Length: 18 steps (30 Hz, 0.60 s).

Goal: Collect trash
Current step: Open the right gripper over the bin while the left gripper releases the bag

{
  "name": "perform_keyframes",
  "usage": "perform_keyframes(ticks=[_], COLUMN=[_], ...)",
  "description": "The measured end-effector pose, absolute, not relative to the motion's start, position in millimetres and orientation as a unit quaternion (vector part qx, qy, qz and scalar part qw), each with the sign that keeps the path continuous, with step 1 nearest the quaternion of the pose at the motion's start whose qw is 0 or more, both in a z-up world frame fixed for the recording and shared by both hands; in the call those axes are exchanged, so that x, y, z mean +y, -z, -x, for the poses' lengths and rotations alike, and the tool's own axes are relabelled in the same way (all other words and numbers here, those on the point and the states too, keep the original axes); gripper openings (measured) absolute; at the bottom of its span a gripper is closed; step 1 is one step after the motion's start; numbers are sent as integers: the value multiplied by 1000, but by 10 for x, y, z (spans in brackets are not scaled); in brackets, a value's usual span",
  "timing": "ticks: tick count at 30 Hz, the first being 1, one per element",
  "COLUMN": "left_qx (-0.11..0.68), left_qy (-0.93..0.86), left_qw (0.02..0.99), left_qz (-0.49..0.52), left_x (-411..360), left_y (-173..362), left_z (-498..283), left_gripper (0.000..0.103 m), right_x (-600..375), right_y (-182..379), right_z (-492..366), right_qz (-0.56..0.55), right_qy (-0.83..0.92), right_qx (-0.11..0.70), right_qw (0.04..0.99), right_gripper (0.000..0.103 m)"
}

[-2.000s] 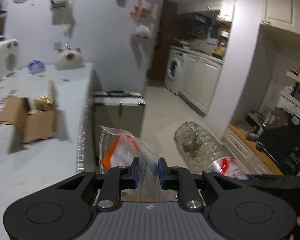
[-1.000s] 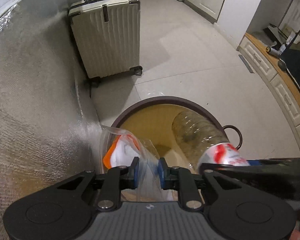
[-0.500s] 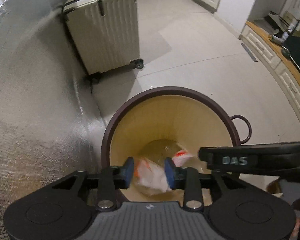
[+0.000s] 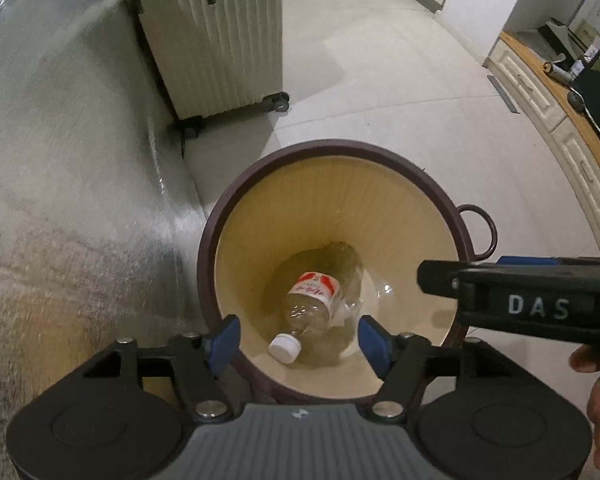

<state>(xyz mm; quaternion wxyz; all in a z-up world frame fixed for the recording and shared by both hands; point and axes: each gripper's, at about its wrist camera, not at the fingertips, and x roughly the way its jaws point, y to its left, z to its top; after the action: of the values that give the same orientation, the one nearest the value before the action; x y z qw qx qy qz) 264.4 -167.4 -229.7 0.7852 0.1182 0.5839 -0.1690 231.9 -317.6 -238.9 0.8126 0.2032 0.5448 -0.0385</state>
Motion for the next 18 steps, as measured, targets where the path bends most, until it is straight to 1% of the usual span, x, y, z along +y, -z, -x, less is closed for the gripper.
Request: perform_keyframes(ticks=[1, 3, 4, 9, 11, 18], left_qx=[586, 587, 587, 584, 581, 576], left_qy=[164, 158, 155, 140, 137, 130], left_qw=[785, 787, 789, 794, 797, 802], left_qz=[-114, -106, -101, -89, -92, -86], left_x=[-1647, -1602, -1575, -1454, -1430, -1332], left_y=[2289, 2261, 2241, 2150, 2115, 2035], left_z=[-2641, -2631, -2623, -2603, -2564, -2409], left_gripper=[73, 82, 84, 101, 103, 103], right_x=[-3162, -3143, -3139, -3143, -3155, -3196], right_y=[2383, 2337, 2312, 2149, 2096, 2006], right_z=[-2311, -2277, -2250, -2139, -2099, -1913], right_qz=[-199, -188, -183, -164, -156, -140], right_qy=[37, 32, 30, 27, 25, 40], right_qx=[544, 540, 539, 525, 520, 511], right_qw=[815, 819, 822, 835, 839, 847], right_gripper=[76, 78, 79, 85, 87, 95])
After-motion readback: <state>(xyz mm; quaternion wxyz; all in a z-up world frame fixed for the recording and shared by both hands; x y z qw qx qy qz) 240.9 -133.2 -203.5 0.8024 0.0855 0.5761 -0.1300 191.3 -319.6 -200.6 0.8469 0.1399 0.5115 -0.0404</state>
